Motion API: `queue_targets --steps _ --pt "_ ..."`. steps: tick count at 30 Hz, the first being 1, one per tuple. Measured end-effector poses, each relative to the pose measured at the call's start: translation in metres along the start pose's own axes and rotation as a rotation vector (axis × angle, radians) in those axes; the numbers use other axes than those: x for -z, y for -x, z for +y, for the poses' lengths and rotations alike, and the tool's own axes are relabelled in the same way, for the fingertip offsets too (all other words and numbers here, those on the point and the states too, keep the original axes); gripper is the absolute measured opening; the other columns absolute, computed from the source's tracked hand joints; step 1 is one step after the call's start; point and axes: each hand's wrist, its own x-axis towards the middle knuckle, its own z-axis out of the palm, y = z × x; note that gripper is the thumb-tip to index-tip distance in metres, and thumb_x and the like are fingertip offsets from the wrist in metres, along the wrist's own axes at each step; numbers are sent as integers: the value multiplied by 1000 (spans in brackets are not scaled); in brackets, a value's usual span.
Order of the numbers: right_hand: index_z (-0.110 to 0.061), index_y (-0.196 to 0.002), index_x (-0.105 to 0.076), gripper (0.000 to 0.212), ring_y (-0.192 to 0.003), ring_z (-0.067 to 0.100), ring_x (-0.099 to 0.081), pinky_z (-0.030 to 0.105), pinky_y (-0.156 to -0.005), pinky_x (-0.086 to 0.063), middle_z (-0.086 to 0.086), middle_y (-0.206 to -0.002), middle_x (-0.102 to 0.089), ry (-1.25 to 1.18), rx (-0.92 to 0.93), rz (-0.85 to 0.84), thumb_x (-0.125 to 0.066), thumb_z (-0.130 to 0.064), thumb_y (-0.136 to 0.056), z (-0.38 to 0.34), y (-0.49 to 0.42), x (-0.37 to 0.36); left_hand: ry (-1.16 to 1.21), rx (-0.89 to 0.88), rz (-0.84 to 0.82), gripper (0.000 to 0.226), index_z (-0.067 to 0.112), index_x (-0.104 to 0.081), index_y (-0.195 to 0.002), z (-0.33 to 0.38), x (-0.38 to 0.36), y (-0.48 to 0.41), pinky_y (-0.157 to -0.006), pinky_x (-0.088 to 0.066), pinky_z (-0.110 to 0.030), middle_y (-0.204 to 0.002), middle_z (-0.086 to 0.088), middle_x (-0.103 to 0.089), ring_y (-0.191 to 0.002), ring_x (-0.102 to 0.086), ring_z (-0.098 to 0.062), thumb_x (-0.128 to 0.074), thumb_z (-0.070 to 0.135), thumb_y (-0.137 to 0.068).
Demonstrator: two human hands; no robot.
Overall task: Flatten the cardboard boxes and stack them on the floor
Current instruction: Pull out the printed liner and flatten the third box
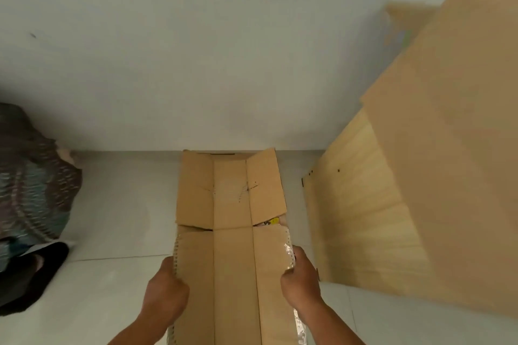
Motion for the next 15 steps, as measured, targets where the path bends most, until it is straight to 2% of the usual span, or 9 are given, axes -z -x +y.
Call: queue_targets --steps 2,4,7,10,13,15 --pt "-29 -125 -55 58 -74 9 -62 16 -49 -44 -7 -96 -67 -41 -8 -7 -33 7 -84 19 -50 -27 -1 -19 14 35 23 -52 -119 -18 -23 -55 -65 -48 -34 -94 3 -62 -83 -59 -17 -36 8 -92" --pt "-23 -116 -59 53 -70 10 -60 13 -46 -41 -5 -90 -66 -94 -9 -15 -34 10 -84 35 -96 -50 18 -39 24 37 25 -52 -122 -33 -42 -105 -73 -52 -37 -99 3 -62 -89 -60 -21 -39 8 -92" --pt "-23 -106 -61 46 -76 15 -63 20 -56 -47 -1 -90 -68 -152 -1 -6 -36 10 -85 51 -157 -81 48 -69 46 41 25 -52 -124 -50 -65 -168 -80 -55 -41 -102 3 -59 -96 -59 -25 -39 5 -92" --pt "-25 -108 -61 45 -85 18 -66 27 -65 -52 -1 -95 -69 -161 56 -28 -38 8 -86 61 -204 -111 51 -110 121 39 22 -53 -124 -65 -80 -215 -73 -51 -36 -102 1 -59 -92 -58 -25 -41 5 -91" --pt "-29 -113 -56 45 -84 15 -63 22 -63 -49 -6 -98 -66 -87 119 -46 -41 4 -88 63 -238 -133 33 -118 153 30 18 -53 -118 -83 -89 -247 -66 -46 -34 -96 1 -60 -84 -56 -20 -45 8 -91" --pt "-26 -123 -55 45 -93 15 -62 21 -70 -46 -5 -106 -65 8 182 -37 -42 0 -89 62 -254 -142 -10 -147 175 30 16 -55 -120 -97 -94 -265 -68 -47 -35 -98 -2 -64 -85 -59 -22 -47 10 -91"
